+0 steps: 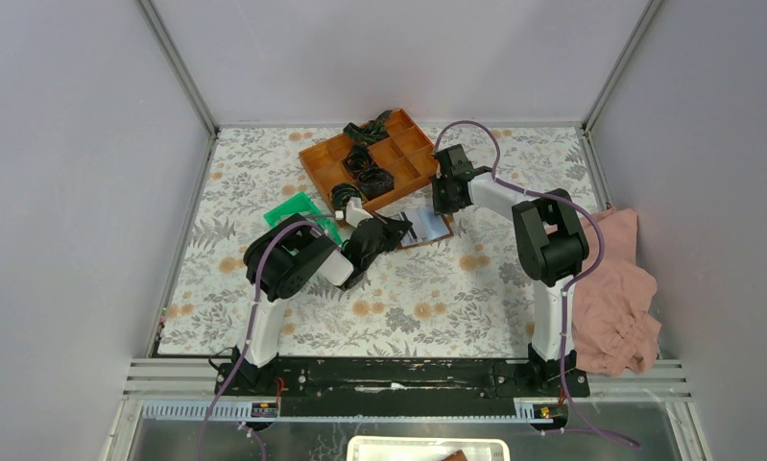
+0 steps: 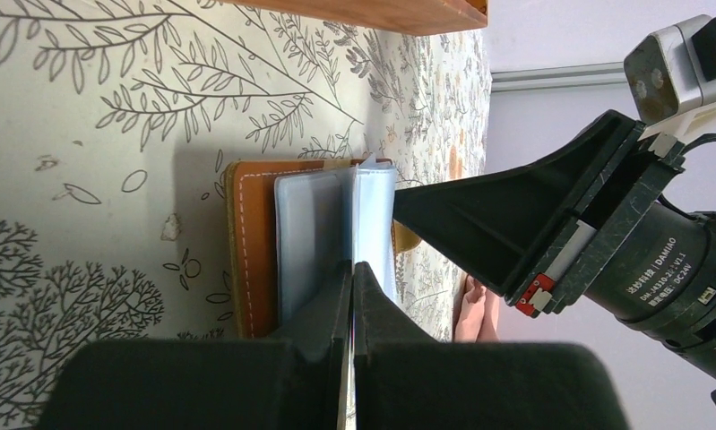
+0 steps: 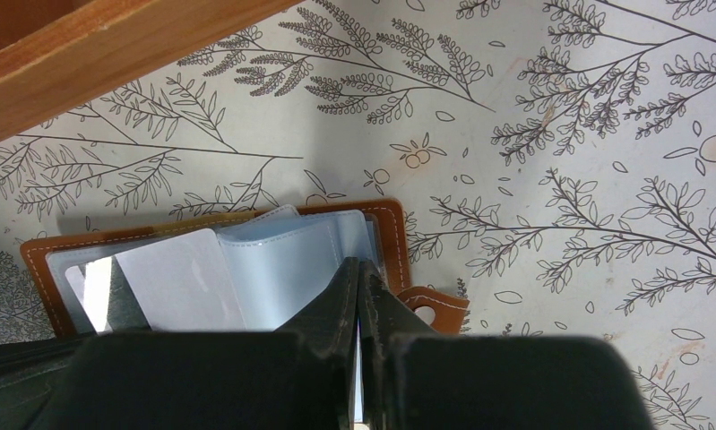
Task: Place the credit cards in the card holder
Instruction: Insert the credit card into the card holder.
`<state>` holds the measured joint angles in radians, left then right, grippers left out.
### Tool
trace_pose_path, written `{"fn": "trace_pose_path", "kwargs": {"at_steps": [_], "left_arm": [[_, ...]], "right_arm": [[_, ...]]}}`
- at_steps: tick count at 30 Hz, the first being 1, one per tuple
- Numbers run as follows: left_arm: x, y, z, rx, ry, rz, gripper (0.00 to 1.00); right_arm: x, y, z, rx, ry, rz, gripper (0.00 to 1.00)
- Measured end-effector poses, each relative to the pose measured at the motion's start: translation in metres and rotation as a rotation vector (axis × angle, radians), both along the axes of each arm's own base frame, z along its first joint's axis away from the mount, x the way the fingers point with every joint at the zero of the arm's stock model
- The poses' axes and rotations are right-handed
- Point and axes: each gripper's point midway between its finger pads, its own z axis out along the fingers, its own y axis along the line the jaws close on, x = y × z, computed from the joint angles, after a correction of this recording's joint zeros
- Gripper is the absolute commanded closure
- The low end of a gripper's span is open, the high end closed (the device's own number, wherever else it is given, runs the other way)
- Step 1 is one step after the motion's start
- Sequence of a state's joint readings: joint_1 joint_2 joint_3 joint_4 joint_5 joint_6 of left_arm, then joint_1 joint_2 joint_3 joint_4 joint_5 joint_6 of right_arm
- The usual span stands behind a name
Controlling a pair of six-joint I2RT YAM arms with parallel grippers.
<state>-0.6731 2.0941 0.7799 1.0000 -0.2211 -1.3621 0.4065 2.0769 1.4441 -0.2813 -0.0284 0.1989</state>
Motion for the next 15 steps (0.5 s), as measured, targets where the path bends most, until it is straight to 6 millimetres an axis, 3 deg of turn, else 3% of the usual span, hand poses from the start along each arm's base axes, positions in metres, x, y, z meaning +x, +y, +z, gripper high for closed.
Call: {"fn": "trace_pose_path", "kwargs": {"at_steps": [15], "left_arm": [[-0.0037, -0.0066, -0.0012, -0.001, -0.007, -0.045, 1.00]], "right_arm": [[0.0002, -0.0003, 0.0000, 0.000, 0.000, -0.001, 0.97]]}}
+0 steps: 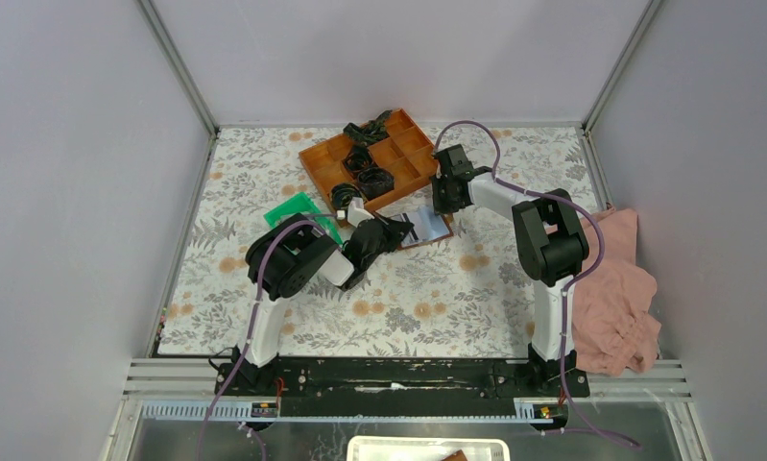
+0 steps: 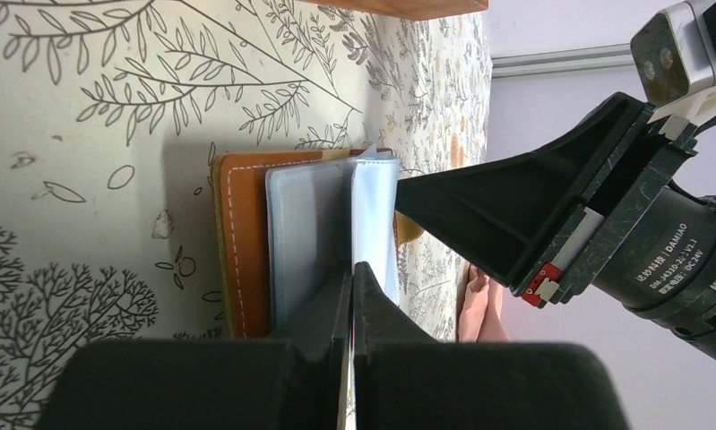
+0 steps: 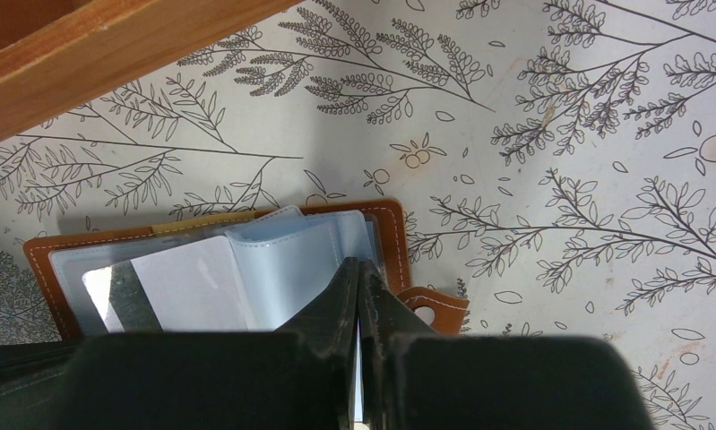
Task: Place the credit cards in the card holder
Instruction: Insert the credit card into the card holder.
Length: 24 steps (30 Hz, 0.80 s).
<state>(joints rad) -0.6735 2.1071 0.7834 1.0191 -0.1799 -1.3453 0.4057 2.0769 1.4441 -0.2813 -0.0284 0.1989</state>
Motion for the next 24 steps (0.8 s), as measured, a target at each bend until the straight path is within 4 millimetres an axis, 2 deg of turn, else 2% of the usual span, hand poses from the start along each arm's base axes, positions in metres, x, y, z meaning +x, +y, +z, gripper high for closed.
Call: {"fn": "trace_pose_path", "kwargs": {"at_steps": [24], "left_arm": [[-0.0099, -0.0024, -0.0022, 0.027, -0.027, -0.042, 1.00]], "right_arm": [[0.0001, -0.0002, 0.0000, -0.001, 0.000, -0.001, 0.97]]}}
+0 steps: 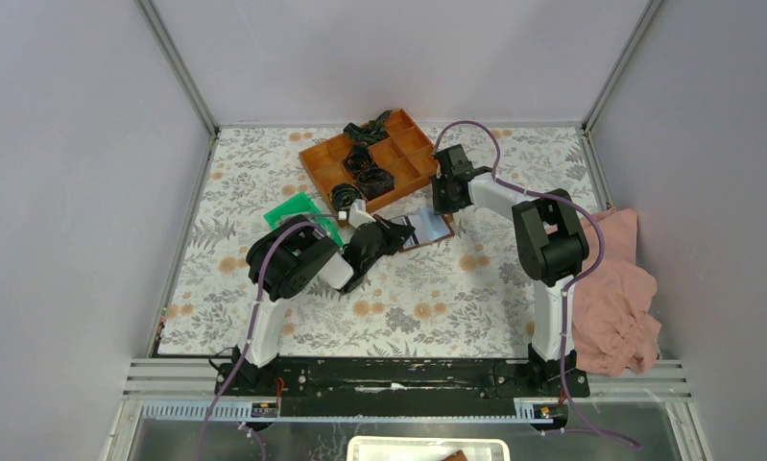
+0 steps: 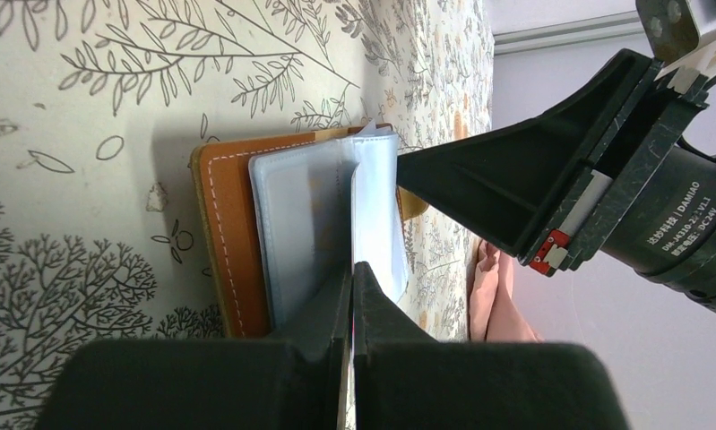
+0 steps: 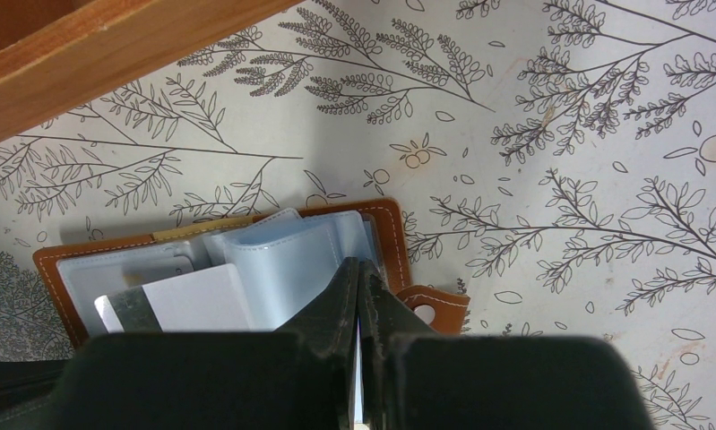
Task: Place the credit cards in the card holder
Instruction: Insert the credit card into the card holder.
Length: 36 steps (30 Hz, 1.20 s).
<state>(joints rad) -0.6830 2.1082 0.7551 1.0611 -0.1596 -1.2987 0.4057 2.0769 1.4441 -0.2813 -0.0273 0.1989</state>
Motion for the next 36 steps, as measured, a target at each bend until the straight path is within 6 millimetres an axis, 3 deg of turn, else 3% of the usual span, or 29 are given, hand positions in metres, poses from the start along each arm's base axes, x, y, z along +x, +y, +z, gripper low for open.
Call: {"fn": "trace_pose_path", "kwargs": {"at_steps": [13, 36], "left_arm": [[-0.006, -0.002, -0.002, -0.023, 0.015, 0.023, 1.00], [0.005, 0.002, 0.003, -0.114, -0.030, 0.097, 1.00]], "right_arm": [[0.000, 0.000, 0.000, 0.002, 0.001, -0.003, 0.97], [0.000, 0.000, 0.000, 0.002, 0.001, -0.003, 0.97]]}}
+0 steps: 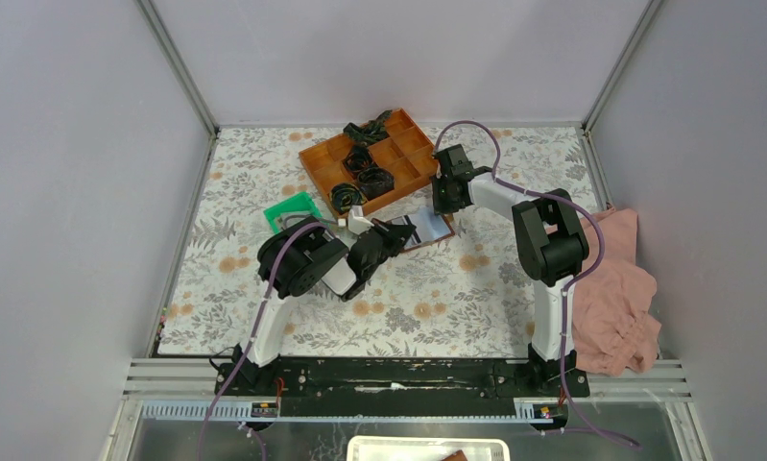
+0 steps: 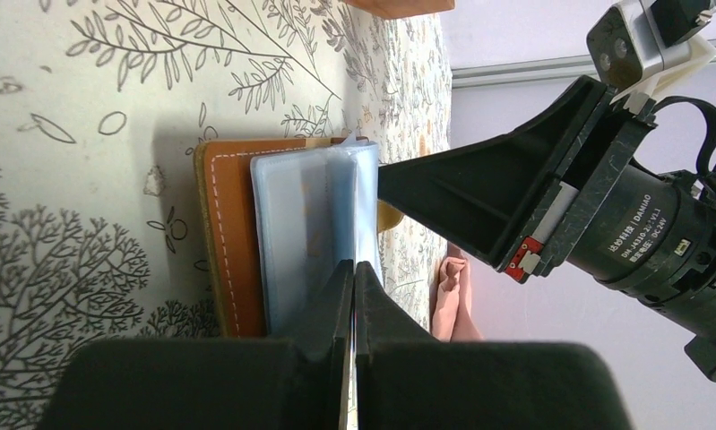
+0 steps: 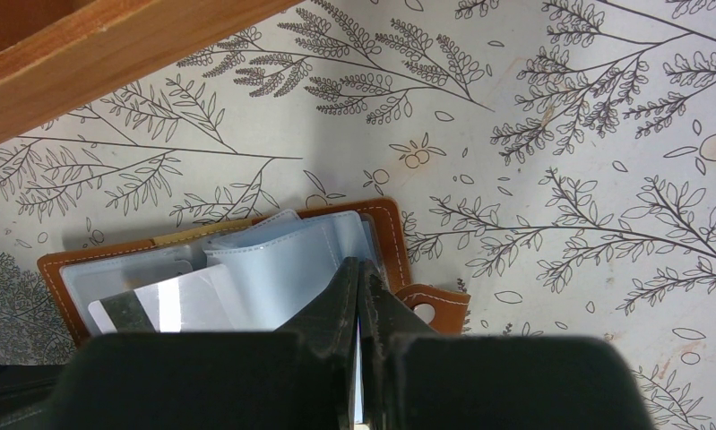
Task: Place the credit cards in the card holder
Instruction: Insert the credit card into the card holder.
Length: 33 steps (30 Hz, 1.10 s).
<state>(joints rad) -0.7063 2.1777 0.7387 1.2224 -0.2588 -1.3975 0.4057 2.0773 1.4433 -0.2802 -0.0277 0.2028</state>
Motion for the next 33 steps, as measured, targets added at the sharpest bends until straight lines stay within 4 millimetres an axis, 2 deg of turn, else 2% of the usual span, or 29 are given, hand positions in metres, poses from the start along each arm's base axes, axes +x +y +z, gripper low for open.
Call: {"fn": "trace_pose_path", "kwargs": {"at_steps": [18, 33], "left_arm": [[-0.002, 0.015, -0.010, 0.014, 0.004, 0.055, 1.00], [-0.002, 0.008, -0.007, 0.007, -0.006, 0.046, 1.00]], "right_arm": [[0.000, 0.000, -0.001, 0.000, 0.001, 0.000, 0.97], [0.000, 0.000, 0.000, 0.000, 0.001, 0.000, 0.97]]}}
